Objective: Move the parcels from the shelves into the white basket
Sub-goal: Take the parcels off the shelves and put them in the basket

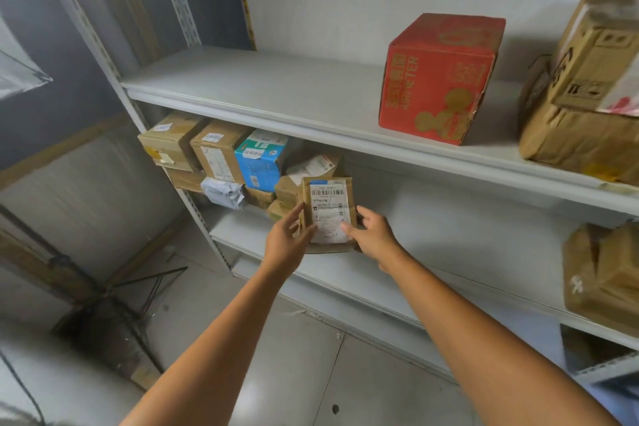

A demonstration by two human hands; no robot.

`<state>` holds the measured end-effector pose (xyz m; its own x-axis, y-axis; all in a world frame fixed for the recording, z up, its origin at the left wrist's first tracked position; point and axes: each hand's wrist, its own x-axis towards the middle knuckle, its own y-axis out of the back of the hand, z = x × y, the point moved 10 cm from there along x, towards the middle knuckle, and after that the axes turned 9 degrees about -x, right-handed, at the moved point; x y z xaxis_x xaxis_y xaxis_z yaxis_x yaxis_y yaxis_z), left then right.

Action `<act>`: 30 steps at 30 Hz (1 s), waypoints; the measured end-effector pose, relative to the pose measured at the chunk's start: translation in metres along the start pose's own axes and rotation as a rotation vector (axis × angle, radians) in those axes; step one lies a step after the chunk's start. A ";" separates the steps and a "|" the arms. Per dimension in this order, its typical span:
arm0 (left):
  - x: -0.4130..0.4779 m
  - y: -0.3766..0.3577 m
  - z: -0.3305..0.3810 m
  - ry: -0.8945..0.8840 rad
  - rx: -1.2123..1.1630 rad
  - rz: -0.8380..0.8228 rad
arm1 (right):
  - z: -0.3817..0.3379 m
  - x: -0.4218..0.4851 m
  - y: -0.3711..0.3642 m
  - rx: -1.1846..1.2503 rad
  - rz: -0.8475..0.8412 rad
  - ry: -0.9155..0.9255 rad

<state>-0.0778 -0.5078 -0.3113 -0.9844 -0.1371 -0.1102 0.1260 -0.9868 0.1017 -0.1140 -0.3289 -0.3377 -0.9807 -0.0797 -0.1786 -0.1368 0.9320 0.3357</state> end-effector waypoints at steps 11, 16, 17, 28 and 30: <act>-0.018 -0.007 0.016 -0.061 0.016 -0.010 | 0.017 -0.012 0.009 0.262 -0.131 -0.165; -0.013 -0.010 0.016 -0.055 -0.039 -0.045 | 0.016 -0.011 0.016 0.244 -0.125 -0.164; -0.012 -0.013 0.015 -0.045 -0.057 -0.054 | 0.015 -0.010 0.017 0.230 -0.117 -0.154; 0.045 -0.064 -0.011 0.082 -0.220 -0.297 | -0.010 -0.014 0.044 -0.398 0.295 0.092; 0.056 -0.081 -0.016 0.109 -0.232 -0.379 | -0.009 -0.016 0.048 -0.489 0.374 0.087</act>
<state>-0.1408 -0.4374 -0.3416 -0.9494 0.2411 -0.2012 -0.2040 -0.9606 -0.1888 -0.1064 -0.2865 -0.3102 -0.9796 0.1729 0.1021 0.1900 0.6341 0.7496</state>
